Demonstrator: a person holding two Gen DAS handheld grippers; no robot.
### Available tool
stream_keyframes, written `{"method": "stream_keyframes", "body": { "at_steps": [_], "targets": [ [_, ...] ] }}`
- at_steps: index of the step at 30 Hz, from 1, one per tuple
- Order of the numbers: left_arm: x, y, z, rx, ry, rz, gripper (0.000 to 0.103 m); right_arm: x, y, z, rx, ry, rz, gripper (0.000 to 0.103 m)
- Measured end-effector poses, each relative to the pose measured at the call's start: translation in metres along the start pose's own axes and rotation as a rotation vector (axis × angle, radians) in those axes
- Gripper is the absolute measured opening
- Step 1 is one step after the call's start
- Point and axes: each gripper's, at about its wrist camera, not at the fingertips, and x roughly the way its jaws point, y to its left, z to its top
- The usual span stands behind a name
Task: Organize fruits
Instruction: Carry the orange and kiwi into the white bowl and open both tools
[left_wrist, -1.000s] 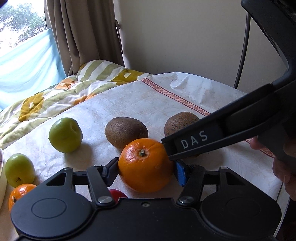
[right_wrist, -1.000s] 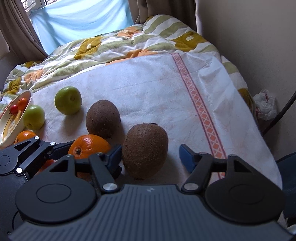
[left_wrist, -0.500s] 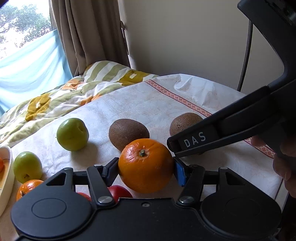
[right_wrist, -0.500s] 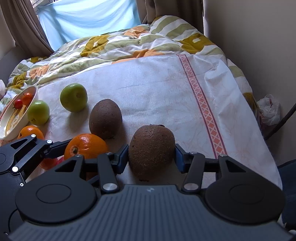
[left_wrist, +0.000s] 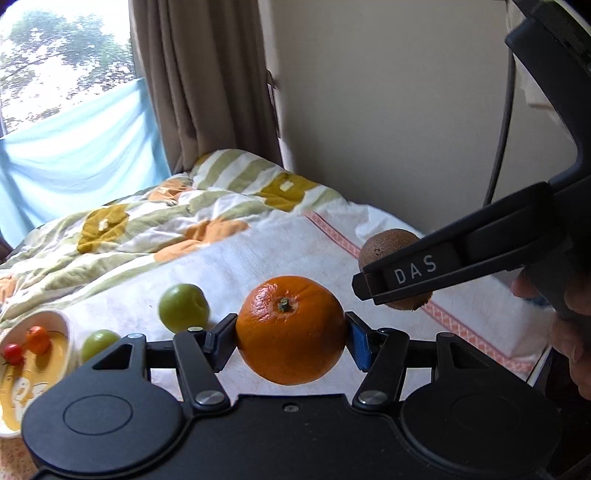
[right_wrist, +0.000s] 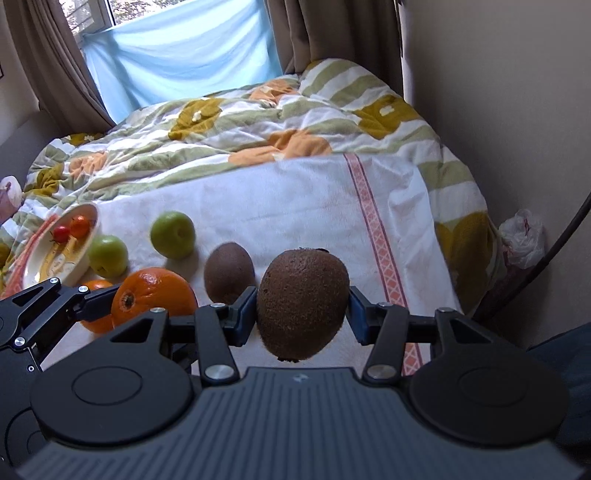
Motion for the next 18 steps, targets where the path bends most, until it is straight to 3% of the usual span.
{"method": "stream_keyframes", "body": {
  "at_steps": [10, 18],
  "targets": [
    [-0.074, 0.023, 0.037, -0.087, -0.065, 0.154, 0.065, -0.059, 0.035, 0.037, -0.063, -0.051, 0.098, 0.066],
    [-0.113, 0.079, 0.037, -0.161, -0.068, 0.316, 0.065, -0.074, 0.090, 0.065, -0.138, -0.086, 0.218, 0.066]
  ]
}}
